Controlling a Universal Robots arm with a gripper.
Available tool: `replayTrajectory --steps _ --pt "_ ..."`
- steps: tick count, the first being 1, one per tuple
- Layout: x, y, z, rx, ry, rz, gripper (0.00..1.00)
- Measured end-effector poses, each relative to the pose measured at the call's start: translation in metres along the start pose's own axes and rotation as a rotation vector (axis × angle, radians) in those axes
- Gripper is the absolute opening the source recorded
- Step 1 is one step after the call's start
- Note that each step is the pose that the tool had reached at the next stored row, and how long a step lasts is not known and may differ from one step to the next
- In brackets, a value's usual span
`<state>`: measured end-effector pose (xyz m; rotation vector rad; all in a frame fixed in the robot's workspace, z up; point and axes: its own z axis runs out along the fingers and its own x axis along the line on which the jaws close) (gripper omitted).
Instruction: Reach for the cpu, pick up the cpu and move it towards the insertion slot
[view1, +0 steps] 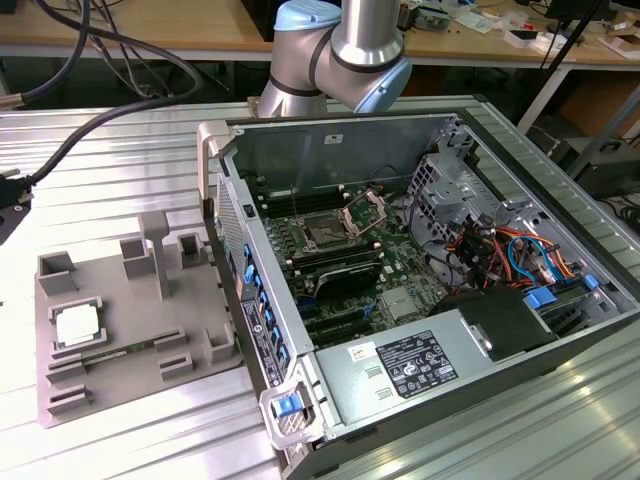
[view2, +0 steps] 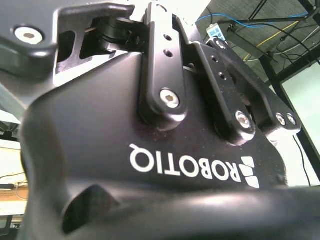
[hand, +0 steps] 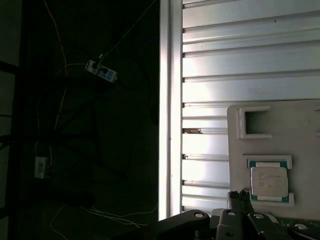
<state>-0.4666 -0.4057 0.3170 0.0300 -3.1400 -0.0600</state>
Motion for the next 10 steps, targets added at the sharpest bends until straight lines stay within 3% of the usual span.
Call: replayTrajectory --steps 10 --pt "0.0000 -0.0001 0.0038 0.0000 0.0001 0.000 0.11"
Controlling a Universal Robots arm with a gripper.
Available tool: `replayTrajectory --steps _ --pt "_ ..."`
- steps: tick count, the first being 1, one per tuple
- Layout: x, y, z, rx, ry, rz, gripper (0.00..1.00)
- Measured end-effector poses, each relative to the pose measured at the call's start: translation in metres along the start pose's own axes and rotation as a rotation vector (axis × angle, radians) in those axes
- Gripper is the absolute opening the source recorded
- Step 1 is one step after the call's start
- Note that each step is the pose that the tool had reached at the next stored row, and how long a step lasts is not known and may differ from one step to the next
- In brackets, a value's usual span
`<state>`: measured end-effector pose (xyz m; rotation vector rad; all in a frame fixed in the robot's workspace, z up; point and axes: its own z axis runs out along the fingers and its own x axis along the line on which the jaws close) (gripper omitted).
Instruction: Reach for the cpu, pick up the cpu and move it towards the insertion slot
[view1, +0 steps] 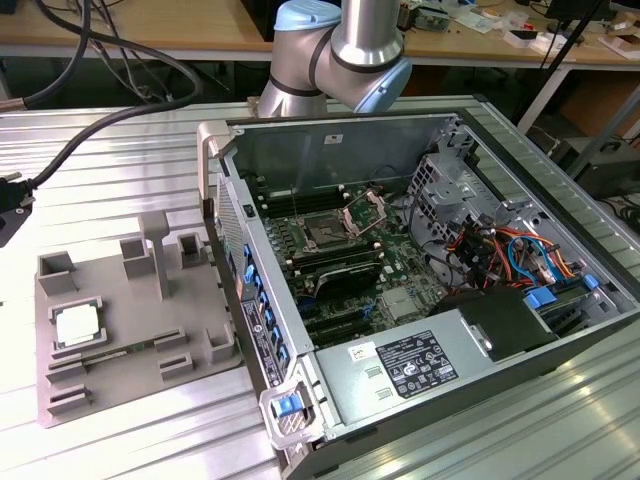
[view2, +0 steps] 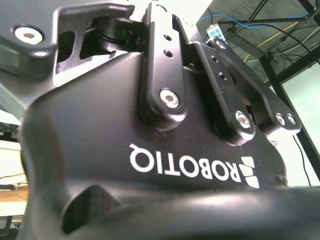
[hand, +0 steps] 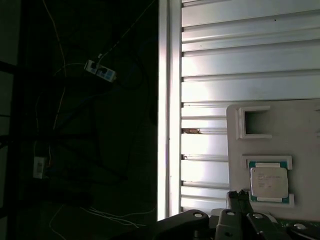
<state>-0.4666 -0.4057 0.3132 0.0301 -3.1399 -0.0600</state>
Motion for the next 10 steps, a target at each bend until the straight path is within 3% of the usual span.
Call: replayTrajectory --steps 10 --pt "0.0000 -0.0001 0.0040 0.0000 0.0000 0.000 0.11"
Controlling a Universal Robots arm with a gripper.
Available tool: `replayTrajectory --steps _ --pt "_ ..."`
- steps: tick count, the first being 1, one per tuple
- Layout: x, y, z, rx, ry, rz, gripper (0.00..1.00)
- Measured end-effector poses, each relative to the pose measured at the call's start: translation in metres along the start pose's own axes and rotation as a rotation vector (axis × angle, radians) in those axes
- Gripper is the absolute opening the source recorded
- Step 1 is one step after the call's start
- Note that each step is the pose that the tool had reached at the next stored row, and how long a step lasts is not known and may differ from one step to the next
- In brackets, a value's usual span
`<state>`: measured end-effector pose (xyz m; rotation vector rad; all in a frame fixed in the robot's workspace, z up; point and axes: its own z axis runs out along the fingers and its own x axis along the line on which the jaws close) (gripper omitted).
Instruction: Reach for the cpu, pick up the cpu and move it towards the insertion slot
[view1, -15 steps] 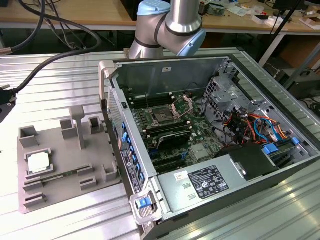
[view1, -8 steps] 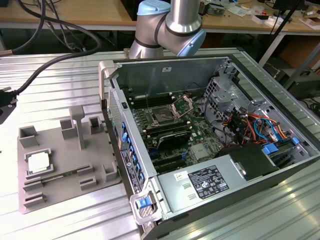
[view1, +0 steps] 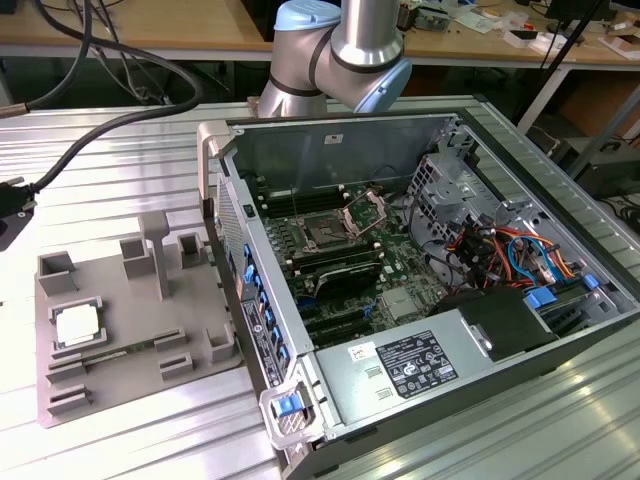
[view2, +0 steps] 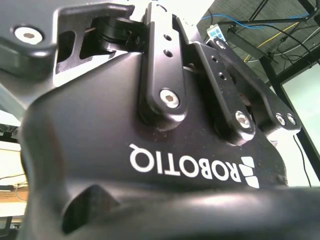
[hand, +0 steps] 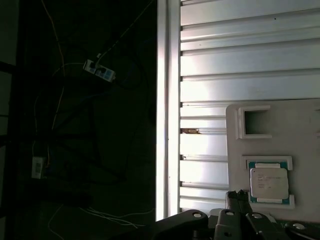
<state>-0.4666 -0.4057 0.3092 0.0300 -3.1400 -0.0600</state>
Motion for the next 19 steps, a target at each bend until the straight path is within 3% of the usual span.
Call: replayTrajectory --steps 19 --pt "0.0000 -0.0002 0.0050 0.0000 0.0000 0.000 0.11"
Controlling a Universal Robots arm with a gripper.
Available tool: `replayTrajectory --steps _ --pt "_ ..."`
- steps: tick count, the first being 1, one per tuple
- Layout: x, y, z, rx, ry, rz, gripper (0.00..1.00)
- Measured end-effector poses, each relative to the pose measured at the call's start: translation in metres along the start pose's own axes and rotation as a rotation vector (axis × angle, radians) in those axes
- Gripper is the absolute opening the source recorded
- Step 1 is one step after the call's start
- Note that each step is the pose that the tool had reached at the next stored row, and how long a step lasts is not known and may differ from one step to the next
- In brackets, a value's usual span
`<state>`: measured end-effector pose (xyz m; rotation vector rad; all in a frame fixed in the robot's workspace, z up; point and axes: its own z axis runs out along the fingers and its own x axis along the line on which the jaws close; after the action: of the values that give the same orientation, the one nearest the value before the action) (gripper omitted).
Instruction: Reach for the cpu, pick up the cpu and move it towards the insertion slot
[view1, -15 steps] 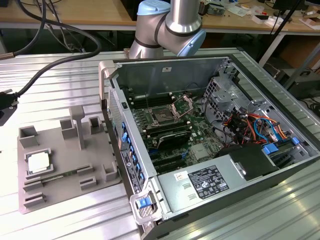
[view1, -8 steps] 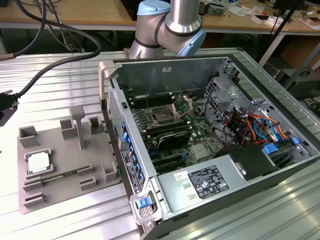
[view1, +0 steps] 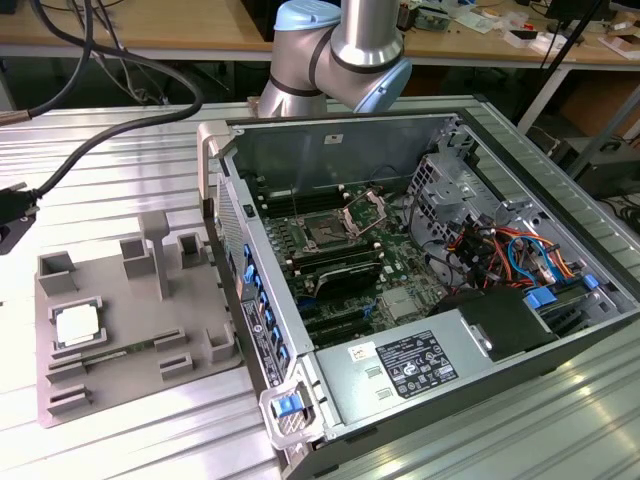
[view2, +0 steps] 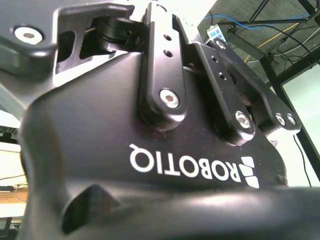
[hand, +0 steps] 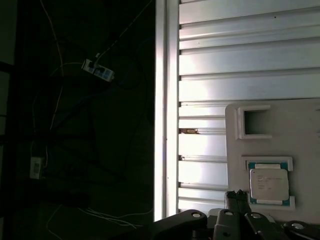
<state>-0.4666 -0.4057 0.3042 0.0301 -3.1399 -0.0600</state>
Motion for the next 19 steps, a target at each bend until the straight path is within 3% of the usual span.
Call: replayTrajectory --steps 19 --pt "0.0000 -0.0002 0.0055 0.0000 -0.0001 0.000 0.11"
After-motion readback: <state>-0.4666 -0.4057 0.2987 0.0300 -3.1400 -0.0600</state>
